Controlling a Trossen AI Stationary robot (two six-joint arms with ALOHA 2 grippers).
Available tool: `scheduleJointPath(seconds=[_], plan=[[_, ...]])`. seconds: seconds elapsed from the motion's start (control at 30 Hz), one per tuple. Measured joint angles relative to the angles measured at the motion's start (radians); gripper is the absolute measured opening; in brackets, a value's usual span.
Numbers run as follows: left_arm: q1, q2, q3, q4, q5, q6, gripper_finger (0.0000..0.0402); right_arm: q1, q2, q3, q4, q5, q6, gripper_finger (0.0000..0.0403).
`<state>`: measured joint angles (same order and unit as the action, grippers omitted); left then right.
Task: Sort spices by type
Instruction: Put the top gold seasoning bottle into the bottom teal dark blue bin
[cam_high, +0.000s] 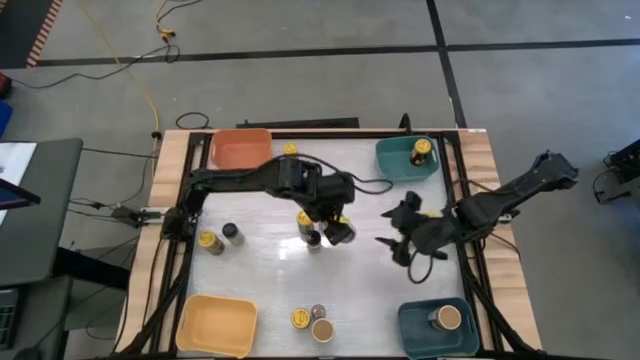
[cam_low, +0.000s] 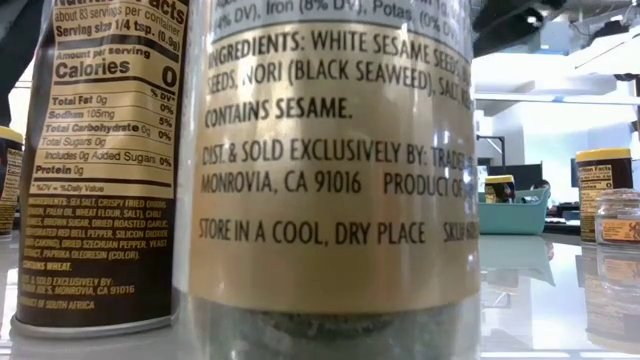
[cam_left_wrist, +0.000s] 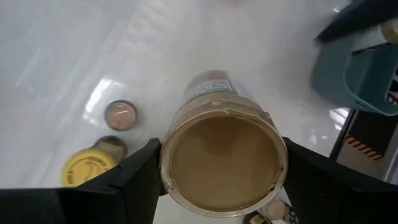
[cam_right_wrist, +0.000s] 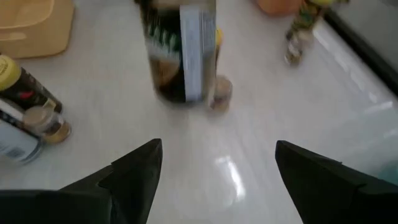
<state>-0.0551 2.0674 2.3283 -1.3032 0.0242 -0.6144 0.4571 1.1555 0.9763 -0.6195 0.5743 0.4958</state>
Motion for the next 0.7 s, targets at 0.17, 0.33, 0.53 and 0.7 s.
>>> scheduleJointPath(seconds=[0.17, 0.33, 0.53, 0.7], plan=[[-0.045, -0.004, 0.000, 0.066, -0.003, -0.008, 0.0274, -0.003, 0.081, 0.000, 0.132, -0.015, -0.101, 0.0342], [-0.069, -0.007, 0.000, 0.065, -0.019, -0.015, 0.0274, -0.008, 0.134, 0.000, 0.227, -0.096, -0.129, 0.0342], [-0.086, -0.007, 0.000, 0.099, -0.057, -0.007, 0.0274, -0.009, 0.142, 0.000, 0.275, -0.109, -0.131, 0.0342], [-0.096, -0.006, 0.000, 0.142, -0.065, 0.023, 0.0274, -0.010, 0.143, 0.000, 0.273, -0.121, -0.113, 0.0342]])
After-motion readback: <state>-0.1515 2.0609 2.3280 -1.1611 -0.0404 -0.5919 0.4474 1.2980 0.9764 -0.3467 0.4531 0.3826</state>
